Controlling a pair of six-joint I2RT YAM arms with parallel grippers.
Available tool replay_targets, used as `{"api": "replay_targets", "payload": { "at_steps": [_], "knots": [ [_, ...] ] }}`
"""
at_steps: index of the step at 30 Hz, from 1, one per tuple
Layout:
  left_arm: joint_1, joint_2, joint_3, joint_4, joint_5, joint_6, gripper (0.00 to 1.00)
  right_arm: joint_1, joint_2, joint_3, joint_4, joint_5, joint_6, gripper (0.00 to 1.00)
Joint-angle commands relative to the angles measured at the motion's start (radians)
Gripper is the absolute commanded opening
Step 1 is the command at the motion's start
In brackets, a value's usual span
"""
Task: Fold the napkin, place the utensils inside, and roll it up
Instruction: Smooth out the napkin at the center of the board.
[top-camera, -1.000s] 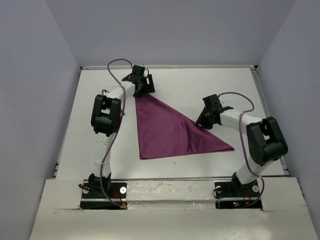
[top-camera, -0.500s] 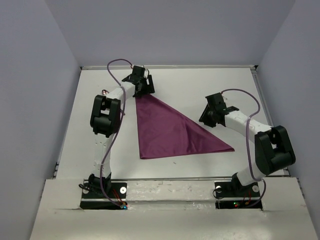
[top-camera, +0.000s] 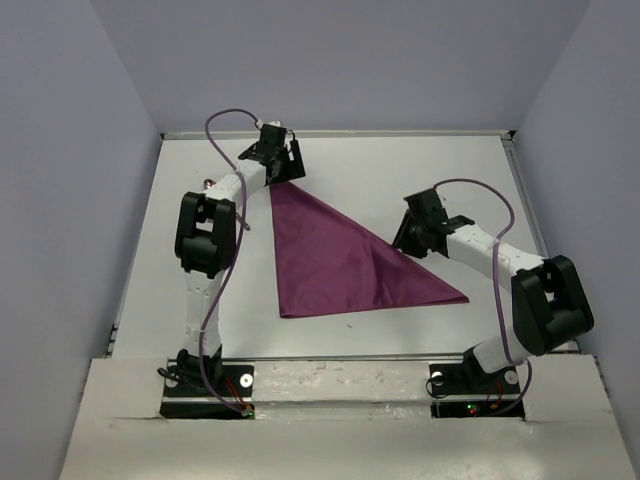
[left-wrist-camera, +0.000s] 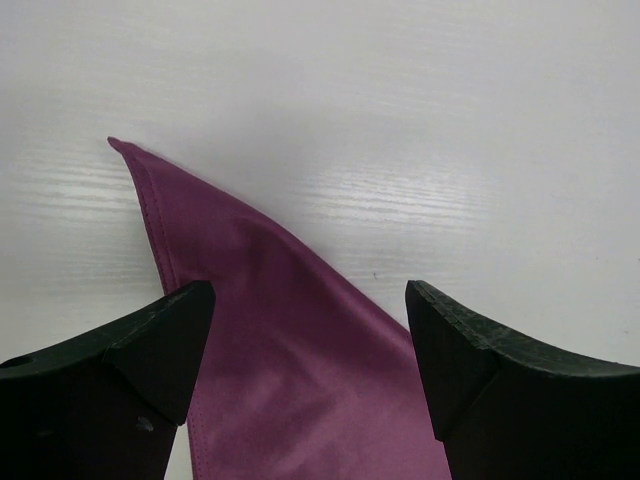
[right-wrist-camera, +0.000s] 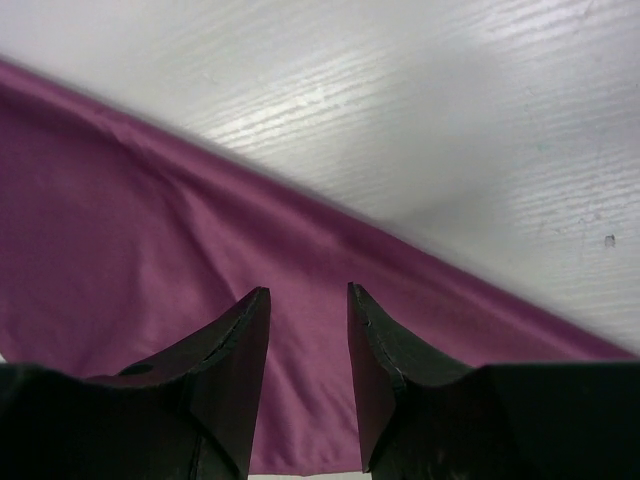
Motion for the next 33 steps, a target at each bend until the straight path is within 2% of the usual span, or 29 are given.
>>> {"api": "replay_targets", "payload": {
  "at_steps": [1, 11, 21, 26, 29, 33],
  "knots": [
    [0.010, 0.037, 0.104, 0.015, -0.035, 0.028, 0.90, 0.003, -0.017, -0.029, -0.008, -0.004, 0.002, 0.43],
    [0.023, 0.157, 0.221, -0.013, -0.038, 0.048, 0.90, 0.003, -0.013, -0.068, -0.026, 0.001, 0.004, 0.43],
    [0.023, 0.198, 0.223, 0.022, -0.020, 0.067, 0.90, 0.003, -0.101, -0.153, -0.141, 0.065, 0.053, 0.43],
    [0.020, 0.165, 0.217, 0.021, -0.026, 0.088, 0.90, 0.003, -0.203, -0.200, -0.166, 0.056, 0.056, 0.43],
    [0.018, 0.114, 0.191, 0.021, -0.026, 0.102, 0.90, 0.003, -0.210, -0.191, -0.187, 0.074, 0.073, 0.44],
    [0.015, 0.013, 0.079, 0.067, -0.032, 0.104, 0.90, 0.003, -0.206, -0.164, -0.210, 0.104, 0.084, 0.44]
  ]
}}
